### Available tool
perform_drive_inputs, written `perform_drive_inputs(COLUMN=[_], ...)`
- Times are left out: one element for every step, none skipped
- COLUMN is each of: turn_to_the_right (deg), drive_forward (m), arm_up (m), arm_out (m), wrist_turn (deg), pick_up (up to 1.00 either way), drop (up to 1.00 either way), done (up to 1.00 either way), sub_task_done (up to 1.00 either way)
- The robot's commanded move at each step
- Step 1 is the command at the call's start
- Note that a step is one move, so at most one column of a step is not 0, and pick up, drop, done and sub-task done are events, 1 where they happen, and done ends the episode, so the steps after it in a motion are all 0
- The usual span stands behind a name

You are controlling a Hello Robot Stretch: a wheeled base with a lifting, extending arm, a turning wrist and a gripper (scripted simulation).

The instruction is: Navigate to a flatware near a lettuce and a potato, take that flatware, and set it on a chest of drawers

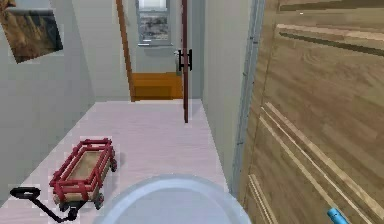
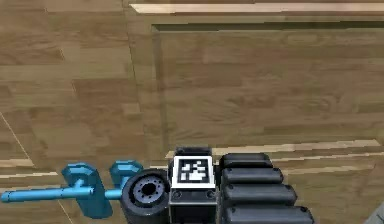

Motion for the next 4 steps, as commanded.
perform_drive_inputs(turn_to_the_right=[0.0, -6.0, 0.0, -3.0], drive_forward=[0.45, 0.00, 0.30, 0.00], arm_up=[0.00, 0.00, 0.00, 0.00], arm_out=[0.00, 0.00, 0.00, 0.00], wrist_turn=[0.0, 0.0, 0.0, 0.0], pick_up=[0.00, 0.00, 0.00, 0.00], drop=[0.00, 0.00, 0.00, 0.00], done=[0.00, 0.00, 0.00, 0.00], sub_task_done=[0.00, 0.00, 0.00, 0.00])
